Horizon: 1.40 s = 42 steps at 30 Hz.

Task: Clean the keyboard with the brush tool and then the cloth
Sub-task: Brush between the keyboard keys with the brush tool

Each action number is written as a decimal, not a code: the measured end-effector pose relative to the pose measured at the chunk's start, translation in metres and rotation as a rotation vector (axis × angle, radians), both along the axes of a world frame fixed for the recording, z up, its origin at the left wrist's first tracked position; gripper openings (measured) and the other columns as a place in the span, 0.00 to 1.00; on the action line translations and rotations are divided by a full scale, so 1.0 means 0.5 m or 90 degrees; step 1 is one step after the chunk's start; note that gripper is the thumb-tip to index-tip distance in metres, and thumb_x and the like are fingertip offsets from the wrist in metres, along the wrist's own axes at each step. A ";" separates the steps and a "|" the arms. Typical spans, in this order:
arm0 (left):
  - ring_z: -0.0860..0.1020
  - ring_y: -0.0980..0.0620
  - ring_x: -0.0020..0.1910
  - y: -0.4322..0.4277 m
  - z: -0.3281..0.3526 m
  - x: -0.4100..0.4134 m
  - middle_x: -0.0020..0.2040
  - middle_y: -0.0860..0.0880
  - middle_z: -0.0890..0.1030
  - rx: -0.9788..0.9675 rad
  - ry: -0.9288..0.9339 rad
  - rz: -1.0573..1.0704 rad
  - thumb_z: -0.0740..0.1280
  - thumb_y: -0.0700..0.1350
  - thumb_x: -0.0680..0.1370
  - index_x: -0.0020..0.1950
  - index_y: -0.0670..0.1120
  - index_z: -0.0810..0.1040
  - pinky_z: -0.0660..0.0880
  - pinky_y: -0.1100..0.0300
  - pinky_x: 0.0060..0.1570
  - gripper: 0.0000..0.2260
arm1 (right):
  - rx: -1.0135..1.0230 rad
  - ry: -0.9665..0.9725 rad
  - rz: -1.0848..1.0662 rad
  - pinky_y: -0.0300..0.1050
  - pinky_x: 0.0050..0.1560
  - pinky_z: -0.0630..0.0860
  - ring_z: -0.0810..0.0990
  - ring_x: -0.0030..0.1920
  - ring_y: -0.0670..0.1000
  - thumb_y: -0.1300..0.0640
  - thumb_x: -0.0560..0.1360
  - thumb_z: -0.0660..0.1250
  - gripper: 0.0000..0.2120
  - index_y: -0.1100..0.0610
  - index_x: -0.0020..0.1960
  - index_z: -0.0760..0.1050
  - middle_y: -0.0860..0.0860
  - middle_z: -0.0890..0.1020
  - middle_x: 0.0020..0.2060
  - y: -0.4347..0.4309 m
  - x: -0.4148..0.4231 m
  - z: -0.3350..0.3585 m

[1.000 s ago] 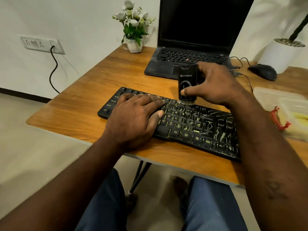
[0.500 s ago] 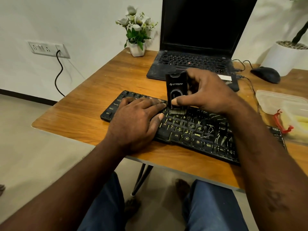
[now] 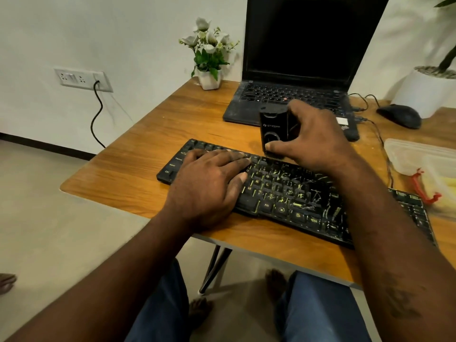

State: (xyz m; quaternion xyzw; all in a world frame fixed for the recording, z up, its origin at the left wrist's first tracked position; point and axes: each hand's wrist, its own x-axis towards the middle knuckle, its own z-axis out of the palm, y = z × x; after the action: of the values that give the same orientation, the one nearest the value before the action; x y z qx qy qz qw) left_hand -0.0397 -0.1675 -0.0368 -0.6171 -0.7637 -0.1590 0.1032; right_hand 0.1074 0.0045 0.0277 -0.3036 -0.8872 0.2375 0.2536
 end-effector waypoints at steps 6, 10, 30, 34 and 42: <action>0.72 0.54 0.72 0.000 -0.003 -0.004 0.73 0.57 0.76 0.001 0.003 0.000 0.49 0.58 0.83 0.74 0.56 0.75 0.63 0.46 0.70 0.24 | -0.015 0.009 0.027 0.42 0.49 0.79 0.82 0.51 0.47 0.52 0.68 0.83 0.27 0.51 0.63 0.76 0.45 0.83 0.54 -0.003 -0.002 -0.005; 0.72 0.53 0.72 0.000 -0.004 -0.003 0.72 0.56 0.77 0.003 0.004 0.002 0.50 0.58 0.84 0.74 0.55 0.75 0.63 0.46 0.70 0.24 | -0.082 -0.006 0.101 0.46 0.46 0.83 0.84 0.48 0.46 0.52 0.67 0.83 0.27 0.48 0.63 0.77 0.45 0.84 0.51 -0.010 0.003 -0.005; 0.73 0.52 0.71 0.001 -0.003 -0.006 0.72 0.55 0.77 0.012 -0.001 -0.006 0.51 0.57 0.83 0.74 0.55 0.75 0.63 0.45 0.69 0.23 | 0.002 0.001 0.062 0.38 0.44 0.77 0.82 0.50 0.47 0.53 0.68 0.82 0.25 0.50 0.59 0.74 0.44 0.82 0.51 0.000 0.004 -0.006; 0.74 0.51 0.70 0.001 -0.005 -0.007 0.71 0.54 0.78 0.026 0.004 -0.007 0.52 0.56 0.83 0.72 0.53 0.77 0.65 0.45 0.67 0.22 | -0.082 -0.002 0.182 0.41 0.46 0.81 0.83 0.48 0.42 0.56 0.67 0.83 0.23 0.48 0.56 0.75 0.45 0.83 0.49 -0.017 0.007 -0.008; 0.73 0.52 0.70 0.001 -0.004 -0.006 0.71 0.54 0.77 0.012 -0.001 -0.009 0.50 0.57 0.83 0.74 0.54 0.75 0.65 0.43 0.68 0.24 | -0.080 -0.017 0.166 0.47 0.52 0.82 0.83 0.53 0.46 0.55 0.66 0.83 0.27 0.53 0.61 0.75 0.47 0.83 0.52 0.005 0.027 0.000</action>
State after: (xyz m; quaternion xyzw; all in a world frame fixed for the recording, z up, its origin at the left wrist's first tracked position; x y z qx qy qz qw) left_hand -0.0426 -0.1668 -0.0388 -0.6215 -0.7577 -0.1674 0.1074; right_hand 0.1210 0.0071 0.0276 -0.2043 -0.9057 0.3196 0.1891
